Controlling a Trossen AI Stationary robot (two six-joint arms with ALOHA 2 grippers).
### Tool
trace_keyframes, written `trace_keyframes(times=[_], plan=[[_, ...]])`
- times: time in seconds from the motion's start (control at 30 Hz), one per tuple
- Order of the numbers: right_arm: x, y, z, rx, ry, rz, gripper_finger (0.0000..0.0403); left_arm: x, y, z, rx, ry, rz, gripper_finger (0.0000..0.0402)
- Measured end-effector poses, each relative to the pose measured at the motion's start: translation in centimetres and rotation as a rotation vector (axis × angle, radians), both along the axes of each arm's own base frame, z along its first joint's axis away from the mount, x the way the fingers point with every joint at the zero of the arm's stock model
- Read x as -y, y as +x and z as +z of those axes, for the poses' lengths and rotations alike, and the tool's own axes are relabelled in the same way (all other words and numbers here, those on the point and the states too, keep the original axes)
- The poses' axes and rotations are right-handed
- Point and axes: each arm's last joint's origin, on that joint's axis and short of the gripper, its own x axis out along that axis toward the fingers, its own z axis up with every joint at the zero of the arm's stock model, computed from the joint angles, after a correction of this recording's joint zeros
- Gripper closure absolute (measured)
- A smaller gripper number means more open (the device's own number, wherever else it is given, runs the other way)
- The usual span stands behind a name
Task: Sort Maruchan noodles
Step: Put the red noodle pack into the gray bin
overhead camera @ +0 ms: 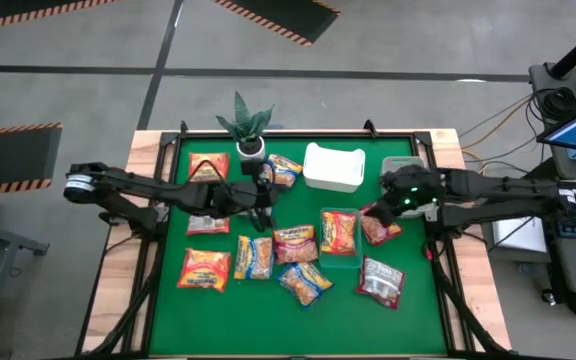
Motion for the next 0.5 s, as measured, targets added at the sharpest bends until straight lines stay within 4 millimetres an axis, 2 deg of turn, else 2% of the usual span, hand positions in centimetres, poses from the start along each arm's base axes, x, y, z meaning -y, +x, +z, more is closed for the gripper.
trace_keyframes(times=[0.1, 0.2, 0.33, 0.5], plan=[[-0.8, -0.3, 0.2, -0.162, 0.092, -0.015, 0.0374, 0.0, -0.1, 1.0, 0.006, 0.060, -0.007, 0.0402], [-1.8, -1.1, -0.5, -0.347, 0.162, -0.047, 0.0374, -0.1, -0.2, 1.4, 0.000, 0.089, -0.011, 0.0402], [-3.2, -1.9, -1.4, -0.474, 0.205, -0.096, 0.0374, -0.2, -0.8, 1.9, 0.013, 0.089, -0.010, 0.0402], [-4.3, -2.4, -2.7, -0.525, 0.169, -0.156, 0.0374, -0.4, -1.6, 1.2, -0.010, 0.090, -0.005, 0.0401]])
